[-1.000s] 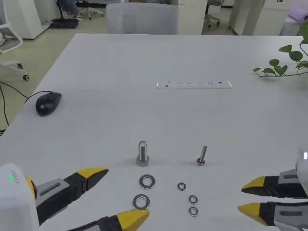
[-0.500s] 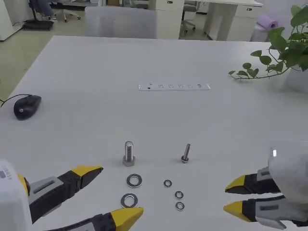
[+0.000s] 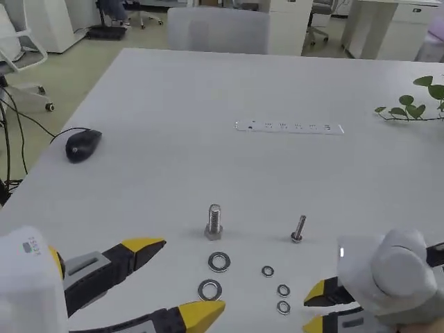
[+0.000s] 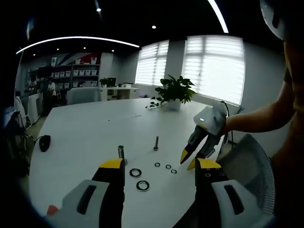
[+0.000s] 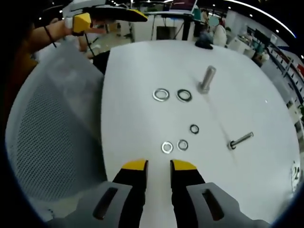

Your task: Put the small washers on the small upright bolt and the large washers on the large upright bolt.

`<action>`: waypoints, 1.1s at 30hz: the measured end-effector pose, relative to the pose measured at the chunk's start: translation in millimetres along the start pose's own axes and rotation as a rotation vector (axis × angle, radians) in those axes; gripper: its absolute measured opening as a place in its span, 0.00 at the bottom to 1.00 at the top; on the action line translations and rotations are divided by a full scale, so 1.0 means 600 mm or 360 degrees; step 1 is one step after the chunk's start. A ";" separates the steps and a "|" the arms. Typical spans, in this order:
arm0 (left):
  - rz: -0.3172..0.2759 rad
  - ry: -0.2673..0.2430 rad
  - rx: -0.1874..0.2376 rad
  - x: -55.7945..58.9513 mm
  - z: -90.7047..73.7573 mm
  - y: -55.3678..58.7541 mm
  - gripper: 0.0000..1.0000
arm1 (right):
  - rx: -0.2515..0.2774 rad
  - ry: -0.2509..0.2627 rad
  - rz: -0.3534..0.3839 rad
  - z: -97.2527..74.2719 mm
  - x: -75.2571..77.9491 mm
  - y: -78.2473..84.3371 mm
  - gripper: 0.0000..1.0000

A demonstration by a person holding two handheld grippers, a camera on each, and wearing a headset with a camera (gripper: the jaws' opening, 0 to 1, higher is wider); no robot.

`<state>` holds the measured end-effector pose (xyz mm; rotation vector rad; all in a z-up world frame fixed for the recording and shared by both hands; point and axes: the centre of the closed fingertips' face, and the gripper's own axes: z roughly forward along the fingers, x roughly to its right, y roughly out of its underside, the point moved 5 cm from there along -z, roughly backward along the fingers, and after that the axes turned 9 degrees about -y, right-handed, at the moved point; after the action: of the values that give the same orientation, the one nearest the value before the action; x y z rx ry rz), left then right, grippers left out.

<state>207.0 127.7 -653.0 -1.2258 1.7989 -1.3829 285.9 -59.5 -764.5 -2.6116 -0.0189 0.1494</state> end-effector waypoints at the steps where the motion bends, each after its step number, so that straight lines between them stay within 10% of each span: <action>1: -0.0006 -0.0010 0.0000 -0.001 -0.001 0.000 0.59 | -0.0016 -0.0014 0.0010 0.003 0.003 0.002 0.20; 33: -0.0045 -0.0044 0.0044 0.002 -0.002 0.002 0.59 | -0.0360 -0.0194 -0.0381 0.044 0.013 -0.033 0.15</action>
<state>205.1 127.1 -653.7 -1.2542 1.7449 -1.3950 291.2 -28.5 -778.2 -2.7936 -0.4117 0.2320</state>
